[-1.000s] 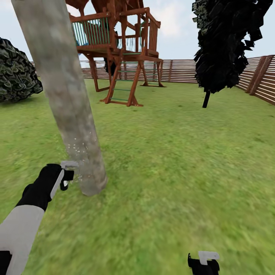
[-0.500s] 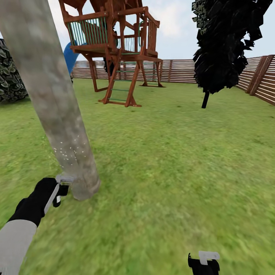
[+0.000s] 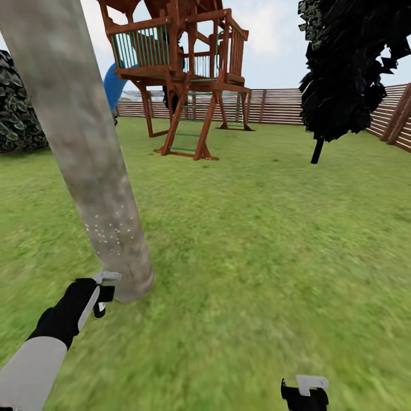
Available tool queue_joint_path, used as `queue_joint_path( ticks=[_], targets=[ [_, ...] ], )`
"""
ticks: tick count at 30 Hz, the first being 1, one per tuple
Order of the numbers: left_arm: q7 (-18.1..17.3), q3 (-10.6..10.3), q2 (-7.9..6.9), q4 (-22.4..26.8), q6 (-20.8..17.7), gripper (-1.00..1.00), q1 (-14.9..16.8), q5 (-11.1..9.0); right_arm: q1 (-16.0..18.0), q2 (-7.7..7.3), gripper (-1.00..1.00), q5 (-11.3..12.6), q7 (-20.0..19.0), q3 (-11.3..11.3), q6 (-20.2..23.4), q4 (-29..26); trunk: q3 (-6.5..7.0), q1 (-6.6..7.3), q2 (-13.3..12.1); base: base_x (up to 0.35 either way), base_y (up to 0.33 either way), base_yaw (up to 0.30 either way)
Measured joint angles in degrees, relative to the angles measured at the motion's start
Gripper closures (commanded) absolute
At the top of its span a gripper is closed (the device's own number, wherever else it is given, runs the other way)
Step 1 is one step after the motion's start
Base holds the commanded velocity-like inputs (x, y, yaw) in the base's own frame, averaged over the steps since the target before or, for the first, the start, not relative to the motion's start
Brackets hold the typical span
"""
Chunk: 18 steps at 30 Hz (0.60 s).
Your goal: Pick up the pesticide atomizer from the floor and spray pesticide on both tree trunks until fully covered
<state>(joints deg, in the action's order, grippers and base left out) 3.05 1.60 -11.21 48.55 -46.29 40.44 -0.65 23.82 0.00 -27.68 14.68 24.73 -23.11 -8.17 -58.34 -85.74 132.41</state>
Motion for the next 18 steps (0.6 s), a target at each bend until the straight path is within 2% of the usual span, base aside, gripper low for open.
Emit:
queue_joint_path(
  ticks=[2,4,6,8,9,10,12,13,14,15,16,18],
  targets=[
    [0.0,0.0,1.24,-0.7,1.1,1.0,0.0,-0.1,0.0,0.0,-1.0,0.0,0.0,0.0,0.0,0.0,0.0,0.0,0.0,0.248,0.0,0.023],
    [0.0,0.1,1.79,-1.1,1.4,1.0,0.0,-0.1,0.0,0.0,-1.0,0.0,0.0,0.0,0.0,0.0,0.0,0.0,0.0,0.025,0.0,0.239],
    [0.0,0.4,1.23,-2.0,1.5,1.0,-0.7,0.4,0.0,0.0,-1.0,0.0,0.0,0.0,0.0,0.0,0.0,0.0,0.0,0.005,0.0,0.27],
    [0.0,0.6,0.0,-2.5,1.9,1.0,-2.2,0.8,0.0,0.0,-1.0,0.0,0.0,0.0,0.0,0.0,0.0,0.0,0.0,0.001,0.0,0.273],
    [0.0,0.6,-1.47,-2.6,3.0,1.0,-2.6,1.1,0.0,0.0,-1.0,0.0,0.0,0.0,0.0,0.0,0.0,0.0,0.0,0.0,0.0,0.214],
    [0.0,0.6,-2.24,-2.6,3.8,1.0,-2.8,0.9,0.0,0.0,-1.0,0.0,0.0,0.0,0.0,0.0,0.0,0.0,0.0,0.0,0.0,0.074],
    [0.1,0.1,-1.53,-2.7,4.4,1.0,-3.0,0.0,0.0,0.01,-1.0,0.0,0.0,0.0,0.0,0.0,0.0,0.0,0.0,0.0,0.0,0.029],
    [0.1,0.0,-0.29,-2.7,4.5,1.0,-3.0,-0.3,0.0,0.05,-1.0,0.0,0.0,0.0,0.0,0.0,0.0,0.0,0.0,0.0,0.0,0.006],
    [0.1,-0.3,1.57,-2.6,5.2,1.0,-3.0,-0.2,0.0,0.06,-1.0,0.0,0.0,0.0,0.0,0.0,0.0,0.0,0.0,0.0,0.0,0.003],
    [0.1,-0.3,2.41,-2.6,7.1,1.0,-3.0,0.0,0.0,0.02,-1.0,0.0,0.0,0.0,0.0,0.0,0.0,0.0,0.0,0.0,0.0,0.006],
    [0.1,-0.2,2.96,-2.7,8.9,1.0,-3.0,0.2,0.0,0.05,-1.0,0.0,0.0,0.0,0.0,0.0,0.0,0.0,0.0,0.0,0.0,0.04],
    [0.1,0.0,3.5,-4.5,10.0,1.0,-3.0,0.3,0.0,0.08,-1.0,0.0,0.0,0.0,0.0,0.0,0.0,0.0,0.0,0.0,0.0,0.177]
  ],
)
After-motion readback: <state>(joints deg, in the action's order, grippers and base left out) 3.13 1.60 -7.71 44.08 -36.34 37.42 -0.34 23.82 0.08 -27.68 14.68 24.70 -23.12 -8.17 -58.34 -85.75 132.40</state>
